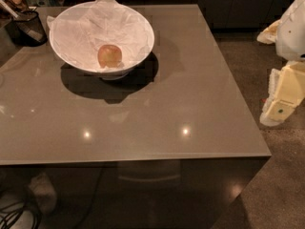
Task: Pick apple from white bowl
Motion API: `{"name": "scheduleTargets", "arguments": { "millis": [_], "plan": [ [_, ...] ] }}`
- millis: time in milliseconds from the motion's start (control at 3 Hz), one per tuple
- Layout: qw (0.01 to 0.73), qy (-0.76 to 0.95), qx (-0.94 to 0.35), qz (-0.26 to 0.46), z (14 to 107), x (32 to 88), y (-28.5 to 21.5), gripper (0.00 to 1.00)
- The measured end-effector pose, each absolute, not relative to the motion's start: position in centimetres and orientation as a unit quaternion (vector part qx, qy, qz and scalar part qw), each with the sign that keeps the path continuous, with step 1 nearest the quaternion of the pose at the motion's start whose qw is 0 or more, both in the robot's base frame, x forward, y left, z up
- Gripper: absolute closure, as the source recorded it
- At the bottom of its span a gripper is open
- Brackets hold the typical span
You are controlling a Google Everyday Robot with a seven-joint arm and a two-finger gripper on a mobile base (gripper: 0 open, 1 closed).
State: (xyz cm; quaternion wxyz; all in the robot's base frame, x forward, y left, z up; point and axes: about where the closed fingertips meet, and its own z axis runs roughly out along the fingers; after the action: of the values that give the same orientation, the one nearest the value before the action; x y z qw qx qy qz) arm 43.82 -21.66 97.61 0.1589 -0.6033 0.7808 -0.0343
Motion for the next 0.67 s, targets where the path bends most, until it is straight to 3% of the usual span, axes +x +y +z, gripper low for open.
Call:
{"name": "scheduleTargets", "arguments": {
  "millis": [667],
  "plan": [
    [0.164,0.784,-0.599,-0.029,99.0,46.0,-20.5,0.0]
  ]
}}
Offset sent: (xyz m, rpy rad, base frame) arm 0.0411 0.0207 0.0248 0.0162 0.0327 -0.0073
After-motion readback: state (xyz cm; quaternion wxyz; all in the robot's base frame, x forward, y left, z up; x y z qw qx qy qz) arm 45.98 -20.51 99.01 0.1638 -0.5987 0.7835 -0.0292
